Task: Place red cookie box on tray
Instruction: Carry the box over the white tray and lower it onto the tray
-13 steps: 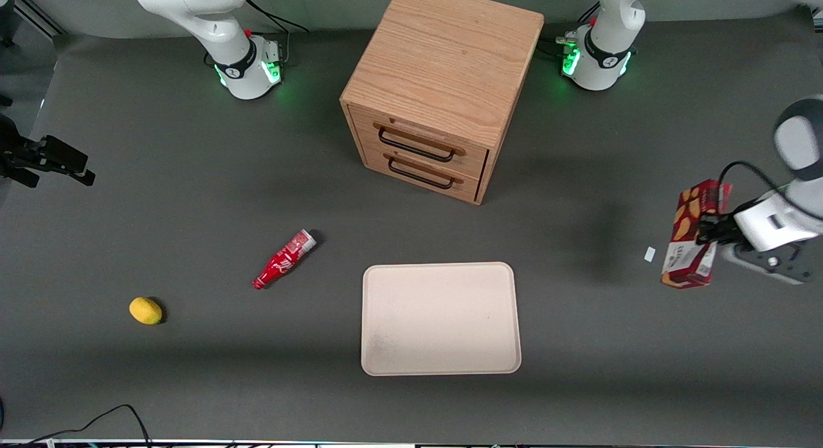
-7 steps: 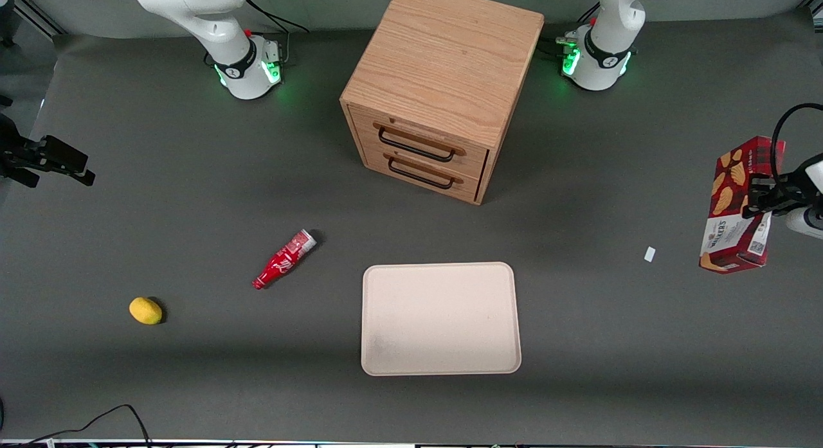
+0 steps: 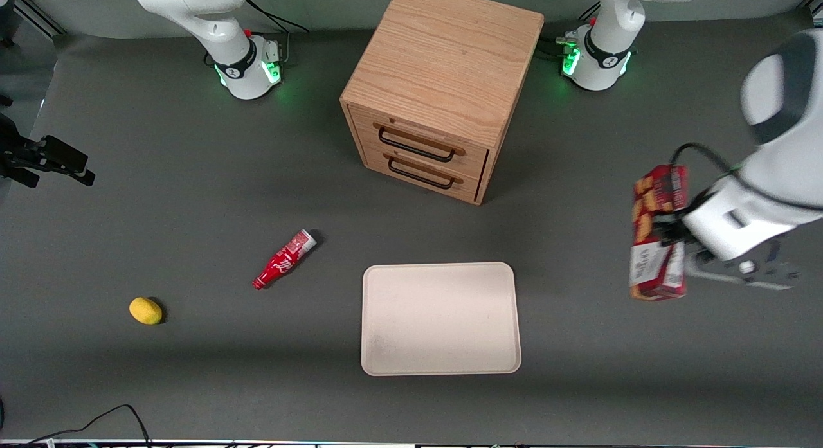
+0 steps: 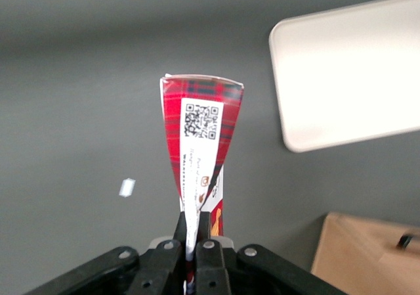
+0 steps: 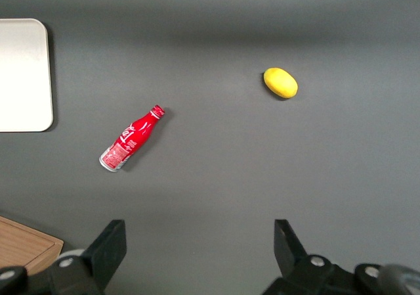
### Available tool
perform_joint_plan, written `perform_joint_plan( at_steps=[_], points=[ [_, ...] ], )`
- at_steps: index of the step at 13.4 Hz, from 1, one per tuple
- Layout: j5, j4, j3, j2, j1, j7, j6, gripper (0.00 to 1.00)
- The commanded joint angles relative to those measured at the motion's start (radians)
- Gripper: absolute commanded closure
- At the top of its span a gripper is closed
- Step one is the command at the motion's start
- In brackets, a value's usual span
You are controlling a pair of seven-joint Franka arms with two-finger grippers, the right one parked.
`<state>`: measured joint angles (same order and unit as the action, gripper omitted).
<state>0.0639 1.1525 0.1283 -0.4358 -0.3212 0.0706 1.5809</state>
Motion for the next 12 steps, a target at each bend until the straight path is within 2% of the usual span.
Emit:
perform_joint_plan(
  at_steps=[1, 7, 12],
  points=[
    [-0.012, -0.203, 0.019, -0.190, -0.090, 0.158, 0.025, 1.00],
    [-0.010, -0.226, 0.013, -0.388, -0.176, 0.350, 0.276, 1.00],
    [-0.010, -0.217, 0.011, -0.471, -0.190, 0.400, 0.372, 1.00]
  ],
)
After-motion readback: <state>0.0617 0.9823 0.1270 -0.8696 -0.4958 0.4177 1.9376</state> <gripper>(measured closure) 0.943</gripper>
